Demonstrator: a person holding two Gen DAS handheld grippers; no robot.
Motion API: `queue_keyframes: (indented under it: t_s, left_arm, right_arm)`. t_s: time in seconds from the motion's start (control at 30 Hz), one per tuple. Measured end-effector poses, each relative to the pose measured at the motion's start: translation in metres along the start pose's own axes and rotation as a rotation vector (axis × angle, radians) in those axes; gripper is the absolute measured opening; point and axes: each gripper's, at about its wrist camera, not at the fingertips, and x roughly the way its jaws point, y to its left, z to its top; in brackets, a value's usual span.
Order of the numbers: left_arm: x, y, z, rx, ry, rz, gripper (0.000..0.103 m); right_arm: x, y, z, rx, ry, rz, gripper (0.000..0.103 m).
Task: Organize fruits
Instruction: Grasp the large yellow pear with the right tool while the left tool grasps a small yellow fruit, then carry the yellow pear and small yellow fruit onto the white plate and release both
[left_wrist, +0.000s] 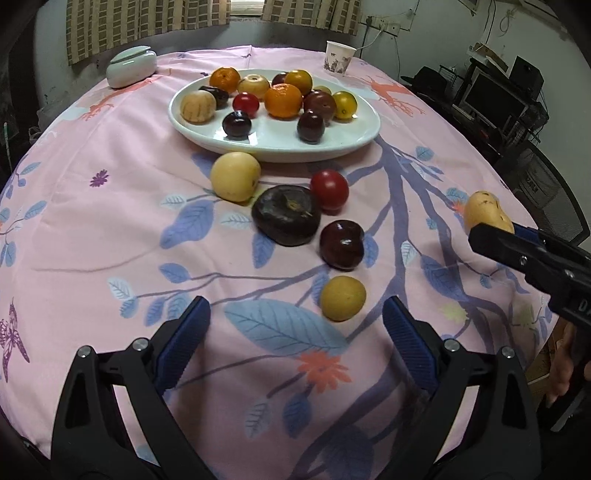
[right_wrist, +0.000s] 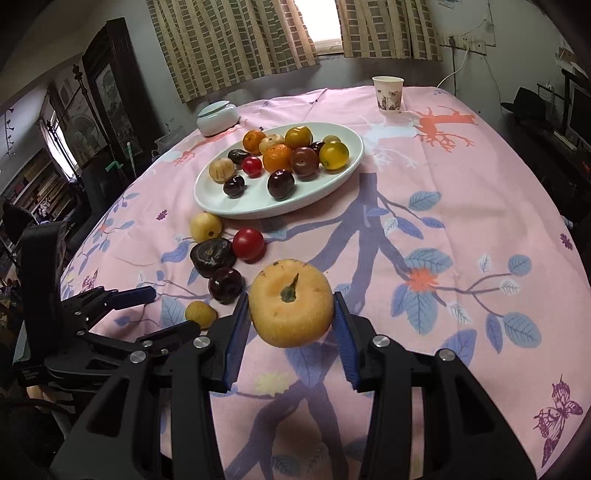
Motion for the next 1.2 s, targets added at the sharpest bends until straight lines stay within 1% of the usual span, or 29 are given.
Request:
queue_keyframes:
  t_s: [0.03, 0.1, 0.13, 0.17, 0.23, 0.3, 0.33, 0.37, 0.6, 0.9, 1.03, 1.2]
  left_arm:
    - [0.004, -0.003, 0.0, 0.001, 0.011, -0.008, 0.093]
    - [0.008, -0.011, 0.0, 0.026, -0.009, 0.027, 0.089]
    - [0.01, -0.015, 0.0, 0.039, -0.015, 0.045, 0.089]
    - [0.012, -0.017, 0.0, 0.047, -0.023, 0.062, 0.084]
    - [0.012, -0.019, 0.0, 0.059, -0.038, 0.111, 0.068]
    - [0.01, -0.017, 0.001, 0.058, -0.041, 0.108, 0.039]
    - [0.009, -0.016, 0.001, 0.056, -0.043, 0.115, 0.035]
    - [0.008, -0.014, 0.001, 0.054, -0.046, 0.119, 0.028]
    - [-0.002, -0.003, -0.002, 0.028, -0.058, 0.081, 0.026]
    - [-0.021, 0.013, 0.0, 0.002, -0.092, 0.068, 0.026]
    - [-0.027, 0.018, 0.007, 0.005, -0.102, 0.056, 0.026]
    - [-0.035, 0.029, 0.026, 0.006, -0.127, 0.045, 0.026]
  right_arm:
    - [0.0, -0.002, -0.001, 0.005, 0.002, 0.005, 0.044]
    - [-0.002, -0.004, -0.004, 0.013, 0.003, 0.01, 0.044]
    - [-0.002, -0.006, -0.005, 0.014, 0.002, 0.01, 0.044]
    - [-0.003, -0.007, -0.005, 0.016, 0.001, 0.01, 0.044]
    - [-0.005, -0.008, -0.007, 0.02, -0.002, 0.018, 0.044]
    - [-0.007, -0.008, -0.008, 0.024, -0.007, 0.026, 0.044]
    - [-0.007, -0.008, -0.008, 0.025, -0.008, 0.029, 0.044]
    - [-0.007, -0.008, -0.007, 0.027, -0.008, 0.032, 0.044]
    - [-0.005, 0.006, -0.006, 0.005, 0.001, 0.046, 0.044]
    - [0.01, 0.023, -0.002, -0.016, 0.032, 0.057, 0.044]
    - [0.016, 0.029, 0.001, -0.024, 0.035, 0.062, 0.044]
    - [0.023, 0.035, 0.011, -0.043, 0.039, 0.061, 0.044]
